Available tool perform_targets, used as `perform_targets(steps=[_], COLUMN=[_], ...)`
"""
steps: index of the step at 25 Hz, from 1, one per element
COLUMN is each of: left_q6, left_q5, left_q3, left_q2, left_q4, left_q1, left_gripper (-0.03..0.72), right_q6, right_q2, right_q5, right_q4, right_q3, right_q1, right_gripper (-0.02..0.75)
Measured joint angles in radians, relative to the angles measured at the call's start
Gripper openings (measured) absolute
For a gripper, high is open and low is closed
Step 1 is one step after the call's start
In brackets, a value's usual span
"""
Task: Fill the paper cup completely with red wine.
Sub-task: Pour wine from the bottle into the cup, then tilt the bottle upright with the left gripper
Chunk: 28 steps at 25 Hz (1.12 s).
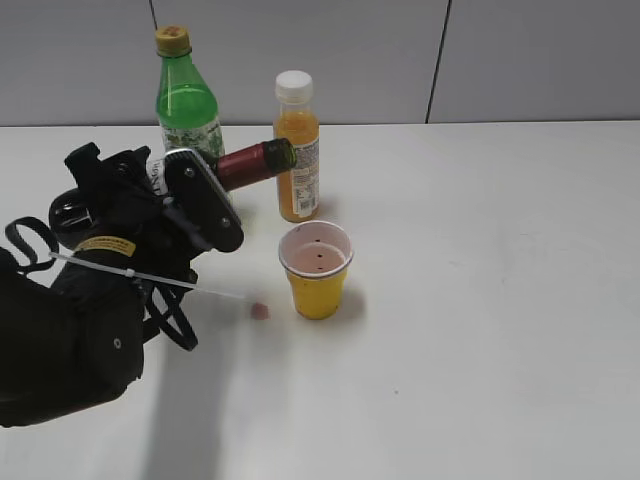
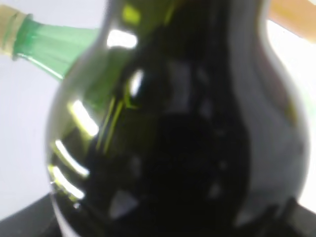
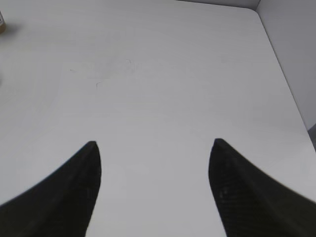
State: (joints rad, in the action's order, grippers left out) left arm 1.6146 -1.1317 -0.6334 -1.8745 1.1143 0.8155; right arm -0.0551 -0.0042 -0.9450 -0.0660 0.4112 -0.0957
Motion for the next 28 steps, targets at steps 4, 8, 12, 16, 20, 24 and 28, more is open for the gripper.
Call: perform_targets(steps=[4, 8, 12, 16, 20, 24, 28], left_q6=[0.026, 0.061, 0.121, 0.164, 0.216, 0.269, 0.312], left_q5=[0.003, 0.003, 0.006, 0.004, 0.004, 0.004, 0.004], left_q3=[0.000, 0.000, -0.004, -0.011, -0.011, -0.011, -0.011], left_q2=[-0.028, -0.050, -0.056, -0.058, -0.058, -0.058, -0.058], left_q4=[0.001, 0.000, 0.001, 0.001, 0.004, 0.006, 0.007], left_q1=[0.000, 0.000, 0.000, 0.000, 0.000, 0.000, 0.000], left_gripper=[0.553, 0.553, 0.552, 0.552, 0.552, 0.552, 0.552], right_q6=[0.000, 0.000, 0.000, 0.000, 0.000, 0.000, 0.000], right_q2=[0.000, 0.000, 0.000, 0.000, 0.000, 0.000, 0.000], right_q5=[0.000, 0.000, 0.000, 0.000, 0.000, 0.000, 0.000], right_q4=[0.000, 0.000, 0.000, 0.000, 0.000, 0.000, 0.000], right_q3=[0.000, 0.000, 0.000, 0.000, 0.000, 0.000, 0.000], right_q1=[0.000, 0.000, 0.000, 0.000, 0.000, 0.000, 0.000], right_gripper=[0.515, 0.515, 0.515, 0.515, 0.515, 0.515, 0.515])
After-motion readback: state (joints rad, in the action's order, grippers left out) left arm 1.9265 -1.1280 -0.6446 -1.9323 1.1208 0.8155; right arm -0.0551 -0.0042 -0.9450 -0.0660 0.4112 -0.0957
